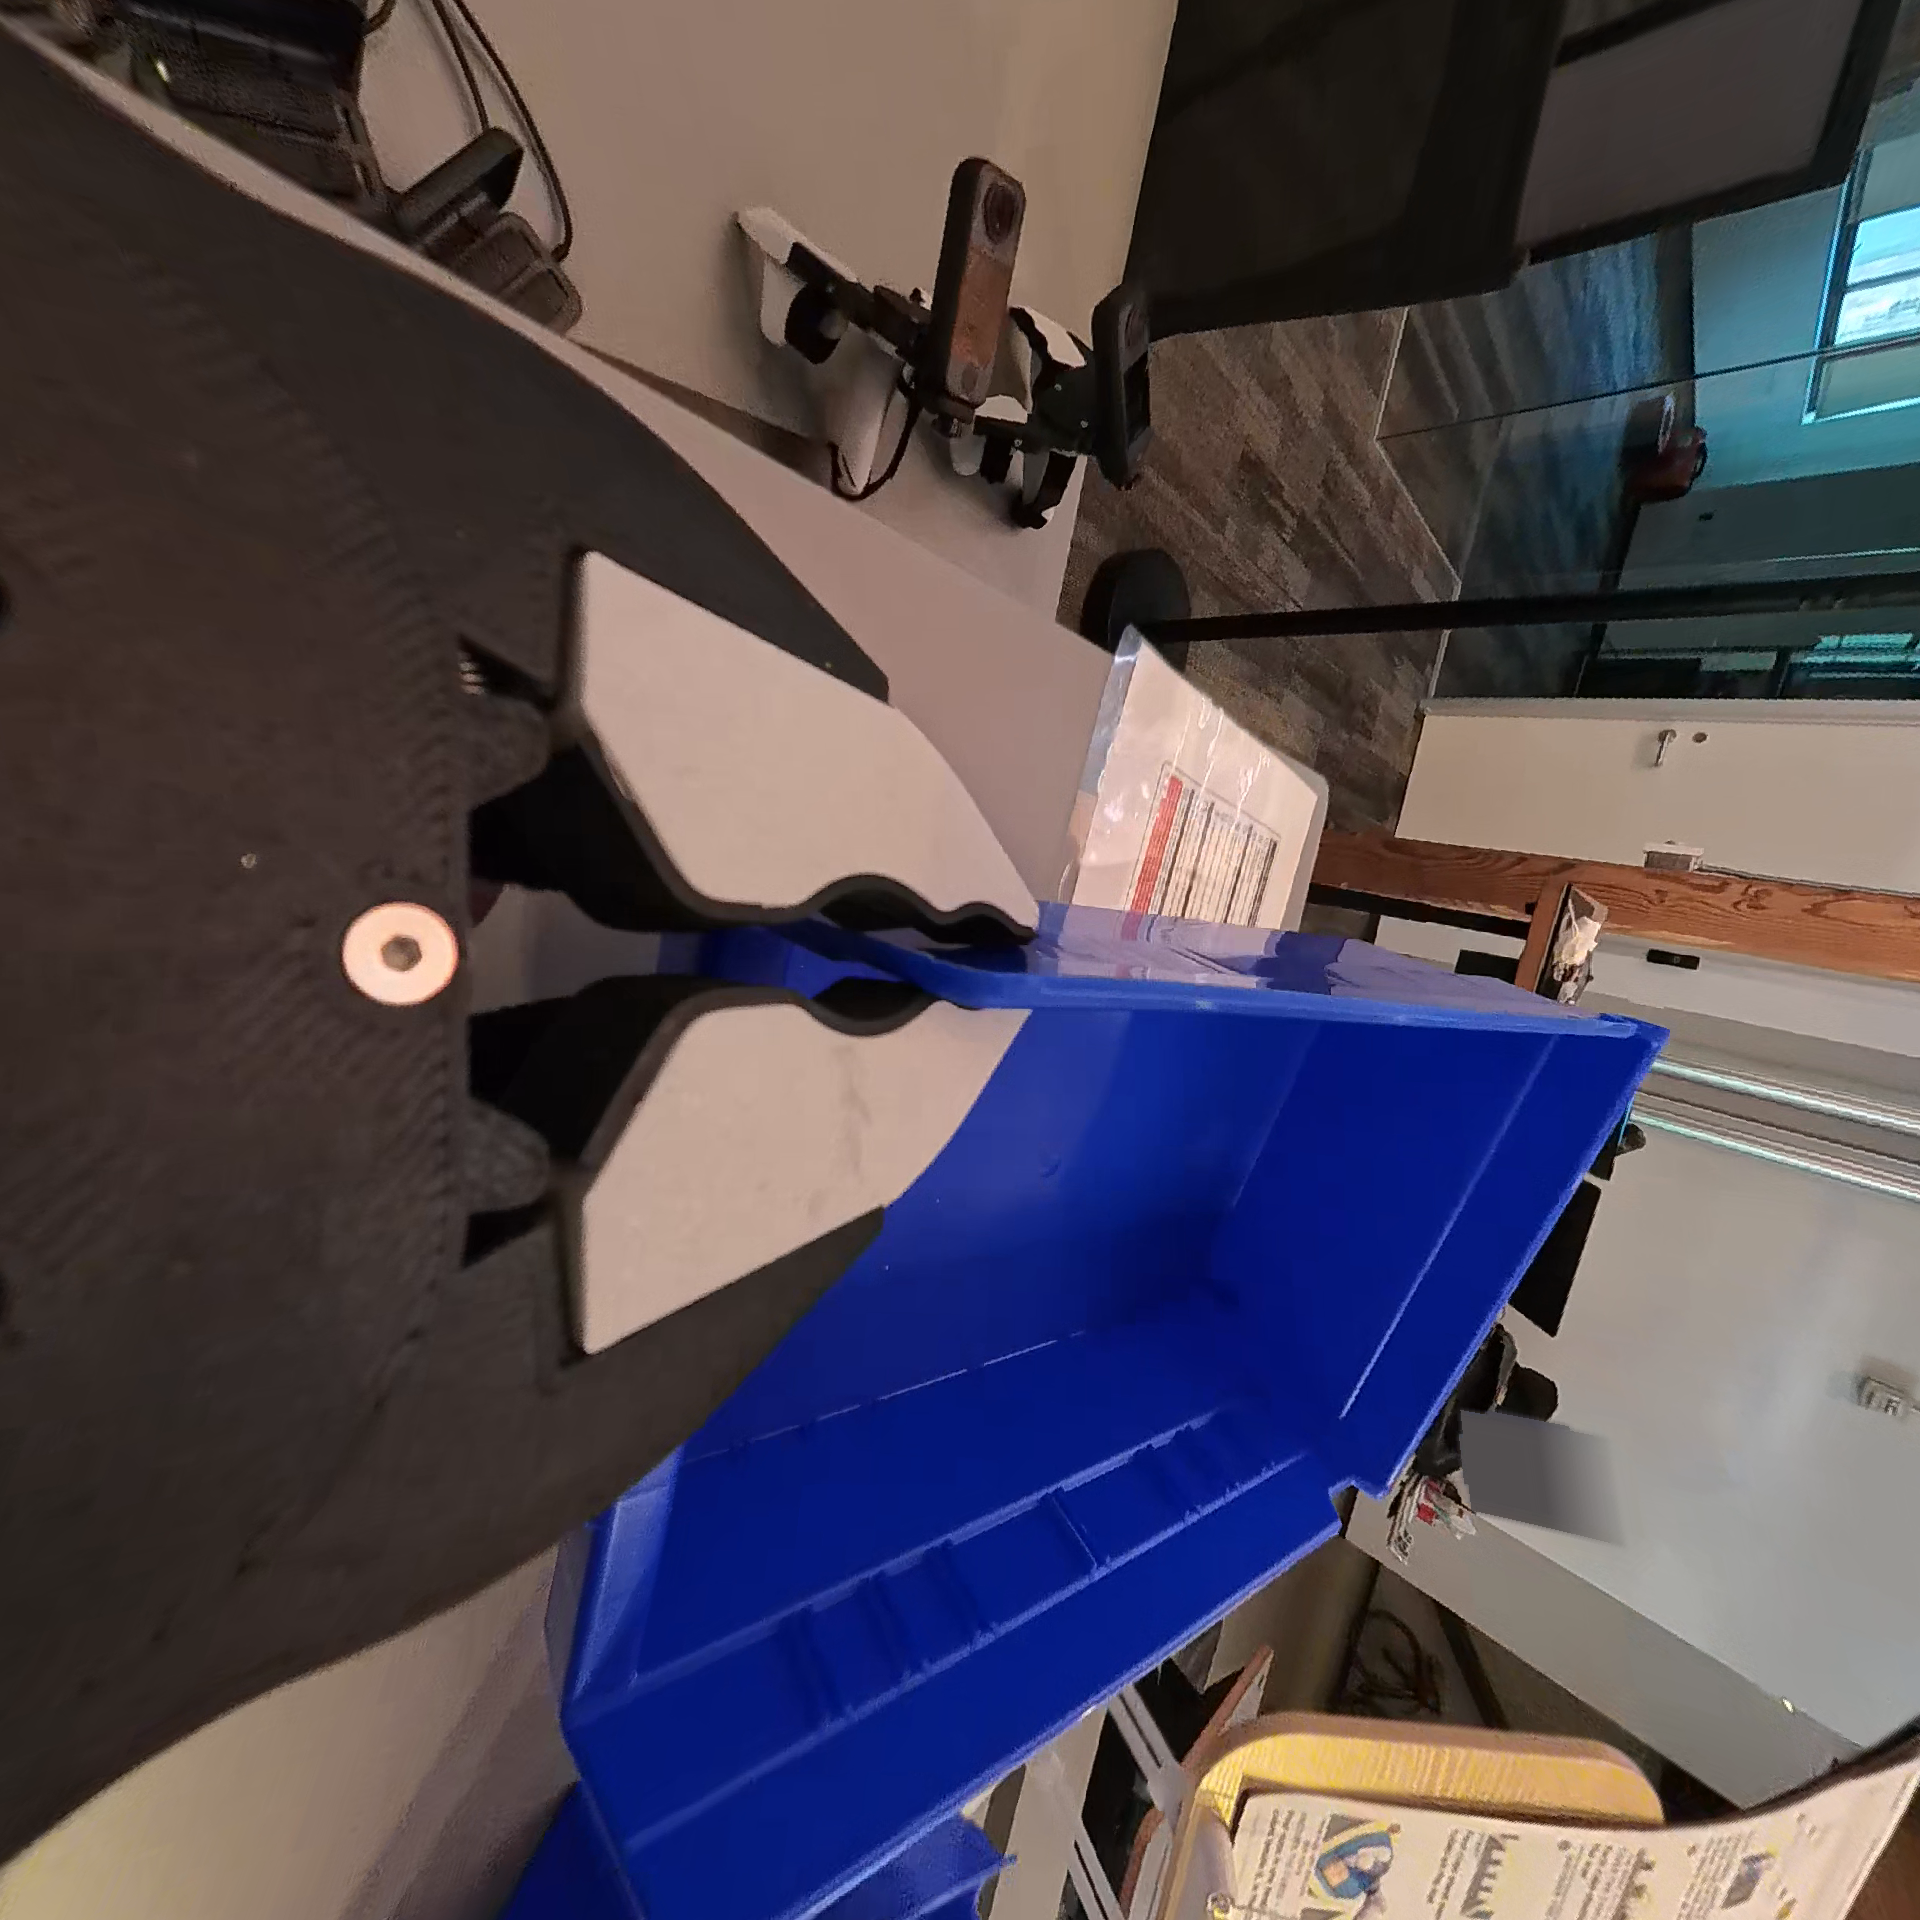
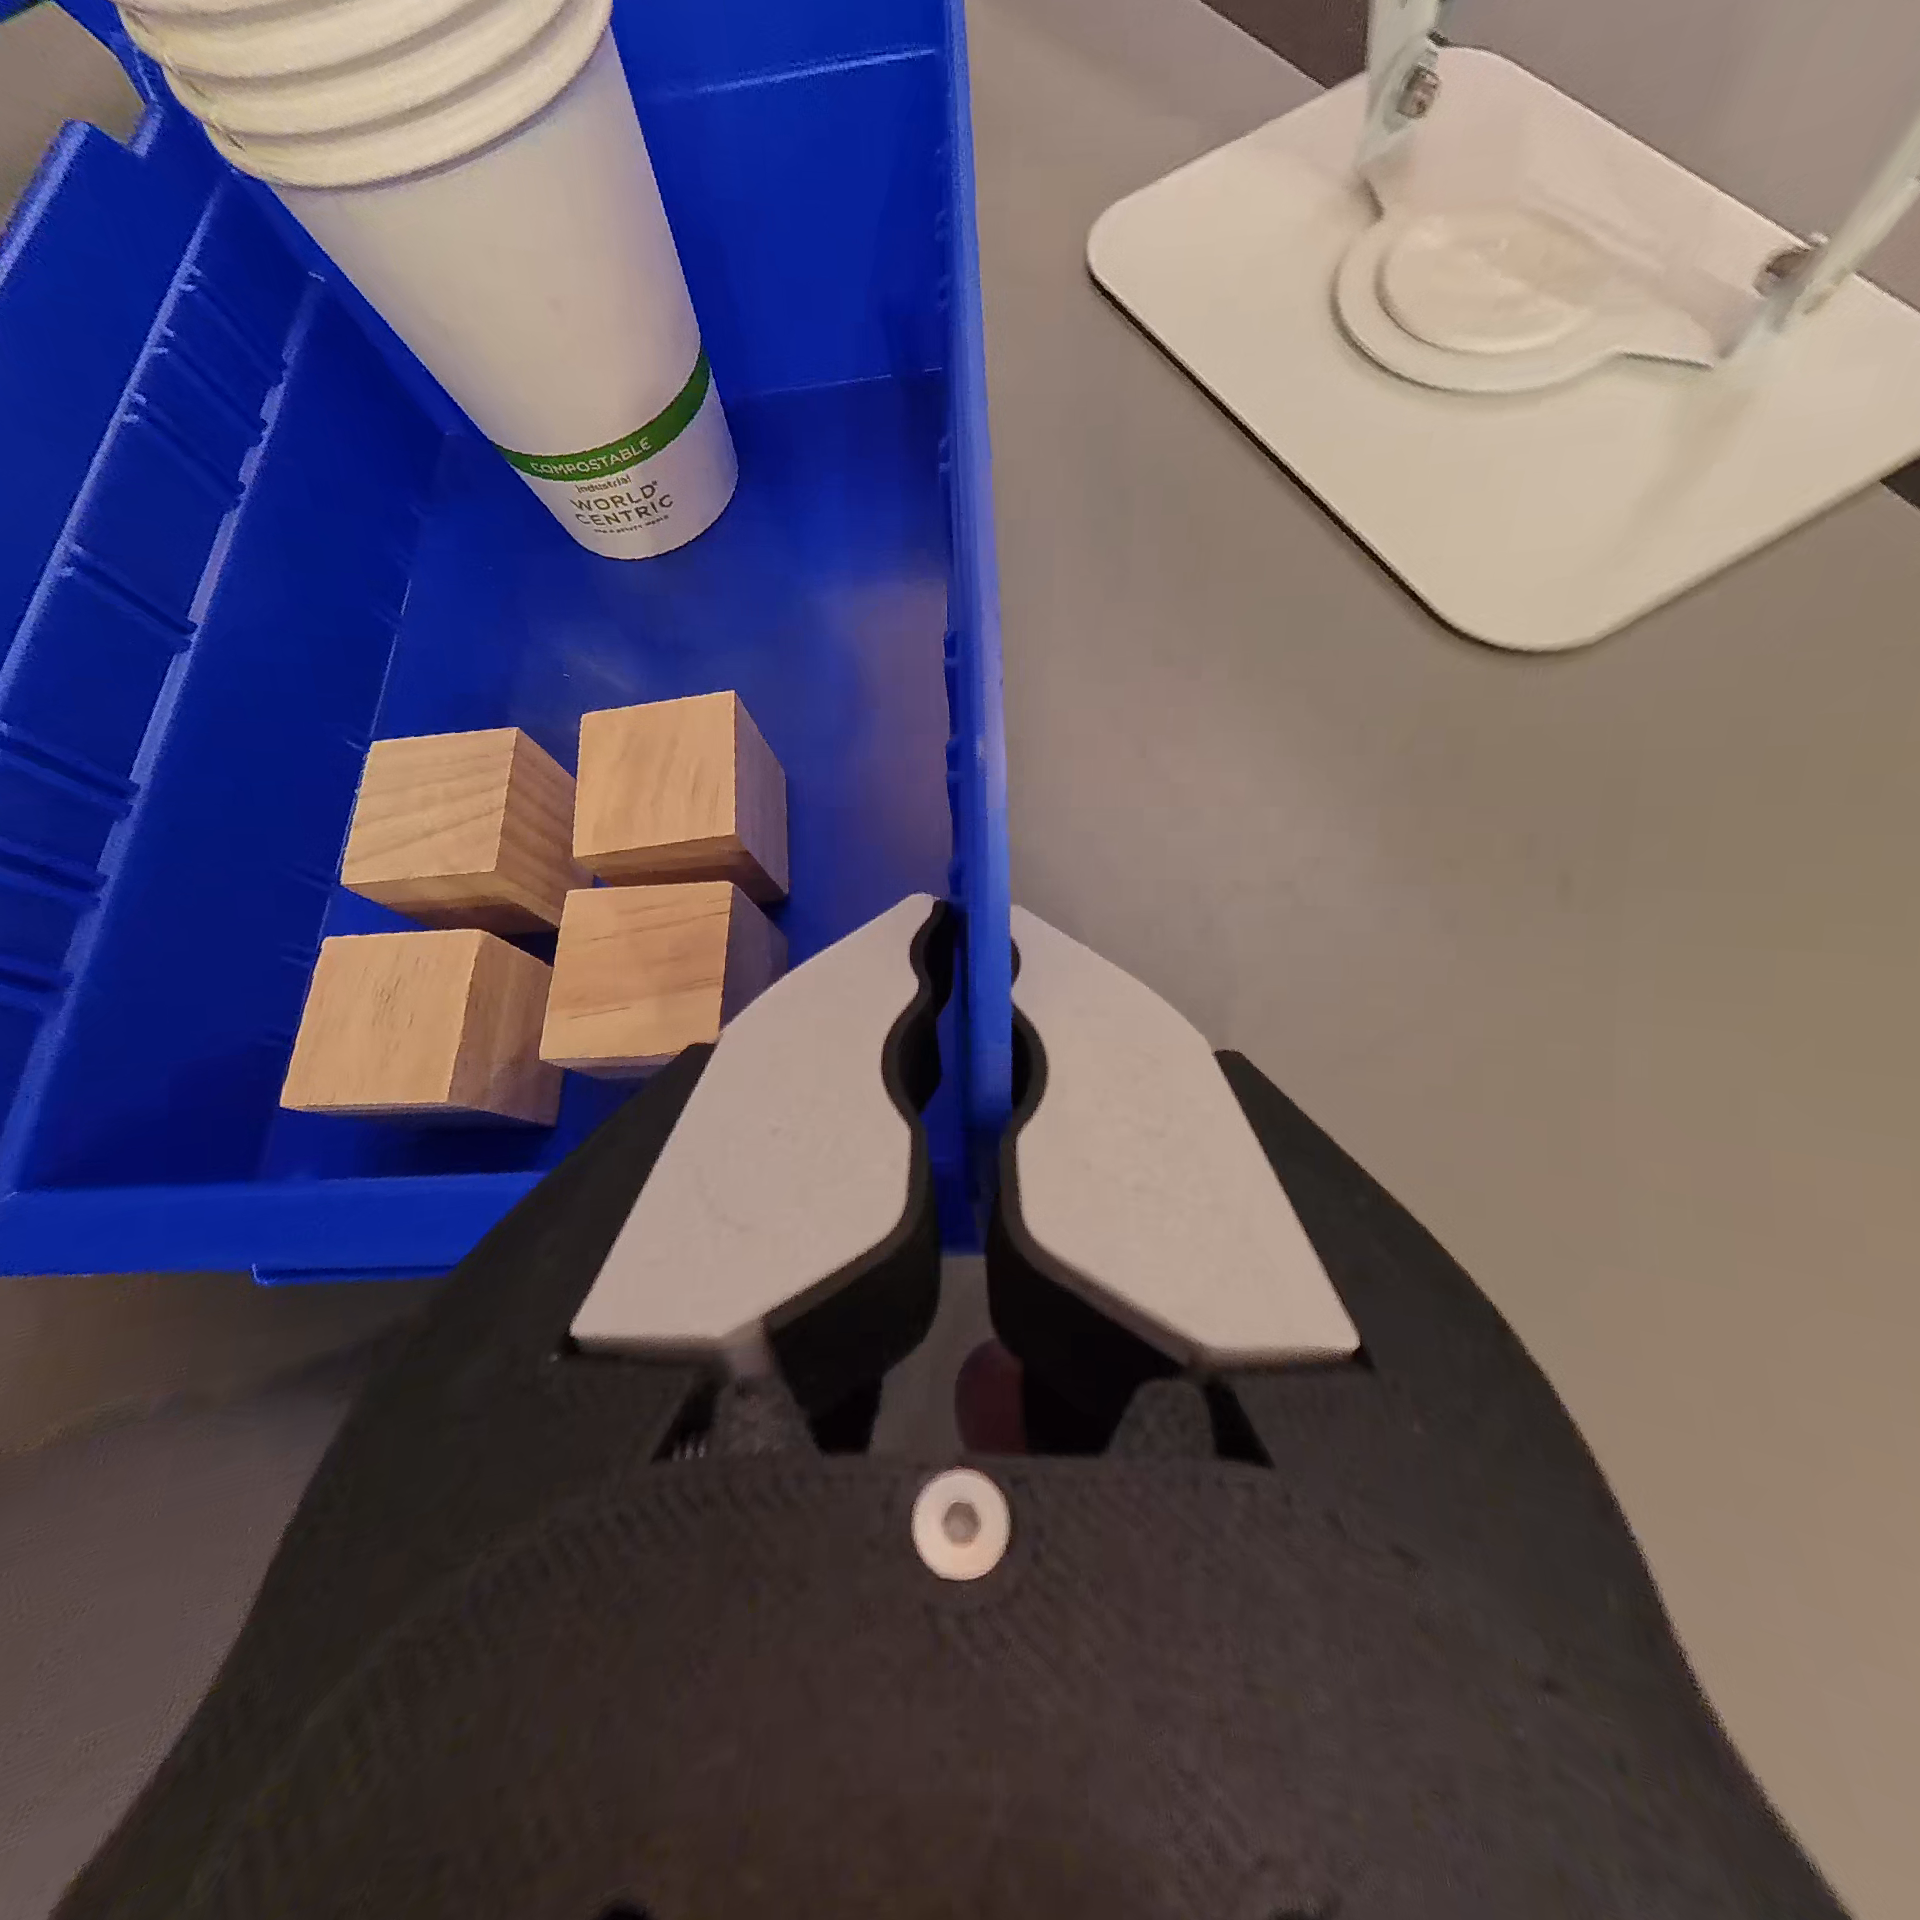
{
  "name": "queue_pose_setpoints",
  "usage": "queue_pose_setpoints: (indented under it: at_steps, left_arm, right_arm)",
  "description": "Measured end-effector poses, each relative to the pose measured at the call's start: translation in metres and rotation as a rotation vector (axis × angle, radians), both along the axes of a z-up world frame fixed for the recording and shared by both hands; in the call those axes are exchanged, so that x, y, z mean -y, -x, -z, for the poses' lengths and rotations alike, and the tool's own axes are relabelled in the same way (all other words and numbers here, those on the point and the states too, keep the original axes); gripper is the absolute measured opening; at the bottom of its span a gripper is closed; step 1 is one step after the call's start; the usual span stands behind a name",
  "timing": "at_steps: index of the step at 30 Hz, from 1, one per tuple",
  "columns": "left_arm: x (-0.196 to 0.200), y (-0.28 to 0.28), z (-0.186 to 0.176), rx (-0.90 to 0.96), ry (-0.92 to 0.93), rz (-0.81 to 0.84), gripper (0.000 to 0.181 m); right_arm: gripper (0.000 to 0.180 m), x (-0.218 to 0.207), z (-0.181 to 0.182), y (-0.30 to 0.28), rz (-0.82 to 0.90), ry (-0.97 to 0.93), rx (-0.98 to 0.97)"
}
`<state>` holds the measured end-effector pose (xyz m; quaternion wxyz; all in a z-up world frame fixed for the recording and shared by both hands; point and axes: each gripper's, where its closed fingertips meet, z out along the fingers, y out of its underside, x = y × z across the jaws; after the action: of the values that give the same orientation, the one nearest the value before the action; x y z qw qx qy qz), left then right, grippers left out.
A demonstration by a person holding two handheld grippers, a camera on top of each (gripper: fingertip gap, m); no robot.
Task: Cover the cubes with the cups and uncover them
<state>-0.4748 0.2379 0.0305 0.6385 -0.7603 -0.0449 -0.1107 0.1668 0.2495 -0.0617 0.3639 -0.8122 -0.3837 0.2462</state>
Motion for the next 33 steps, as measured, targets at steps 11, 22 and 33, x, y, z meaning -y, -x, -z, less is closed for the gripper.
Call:
queue_pose_setpoints:
  at_steps: [11, 22, 33]
  left_arm:
    - [-0.016, 0.044, -0.001, -0.003, -0.011, 0.013, 0.004]
    - [-0.022, 0.053, -0.001, -0.012, -0.007, 0.015, 0.004]
    - [-0.021, 0.038, 0.001, 0.001, -0.02, 0.016, 0.004]
  right_arm:
    - [0.021, -0.022, -0.005, 0.101, -0.051, -0.038, -0.003]
    - [0.041, 0.071, -0.059, 0.108, -0.742, -0.194, 0.393]
    - [0.035, 0.099, 0.029, 0.117, -1.246, -0.291, 0.837]
